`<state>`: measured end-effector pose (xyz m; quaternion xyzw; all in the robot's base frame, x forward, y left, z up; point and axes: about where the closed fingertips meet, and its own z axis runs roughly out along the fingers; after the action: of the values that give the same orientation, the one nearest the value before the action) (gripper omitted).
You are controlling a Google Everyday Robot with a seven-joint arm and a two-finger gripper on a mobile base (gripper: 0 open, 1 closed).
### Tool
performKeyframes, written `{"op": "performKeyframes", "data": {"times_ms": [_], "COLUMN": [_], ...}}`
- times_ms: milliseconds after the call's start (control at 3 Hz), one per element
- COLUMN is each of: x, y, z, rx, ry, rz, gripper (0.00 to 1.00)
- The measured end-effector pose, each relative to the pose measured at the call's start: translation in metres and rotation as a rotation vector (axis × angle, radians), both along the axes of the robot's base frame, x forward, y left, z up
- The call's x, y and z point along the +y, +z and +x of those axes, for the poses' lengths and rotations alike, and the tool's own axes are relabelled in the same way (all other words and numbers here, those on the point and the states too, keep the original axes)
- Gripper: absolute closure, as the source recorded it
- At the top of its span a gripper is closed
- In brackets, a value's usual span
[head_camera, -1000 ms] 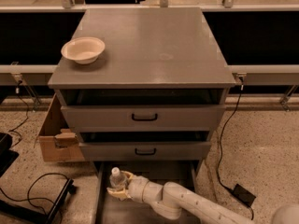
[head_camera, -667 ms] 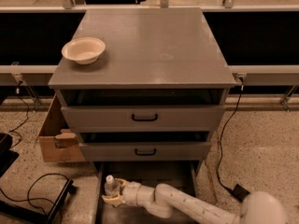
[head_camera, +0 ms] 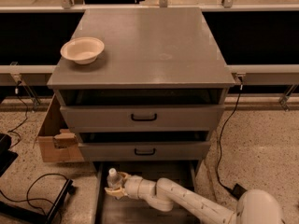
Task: Place blue plastic bottle into bottom drawer
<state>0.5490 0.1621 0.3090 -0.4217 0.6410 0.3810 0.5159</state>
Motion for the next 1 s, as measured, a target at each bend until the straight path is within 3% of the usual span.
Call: {"op": "performKeyframes", "data": {"times_ms": [333, 1000], "x": [0.0, -0.013], "y": [-0.016, -0.073], "z": [-0.002, 0.008], "rx": [-0.014, -0.068], "ry": [0.023, 0.186], "rz": [0.036, 0.064], "gripper": [1.0, 1.0]}}
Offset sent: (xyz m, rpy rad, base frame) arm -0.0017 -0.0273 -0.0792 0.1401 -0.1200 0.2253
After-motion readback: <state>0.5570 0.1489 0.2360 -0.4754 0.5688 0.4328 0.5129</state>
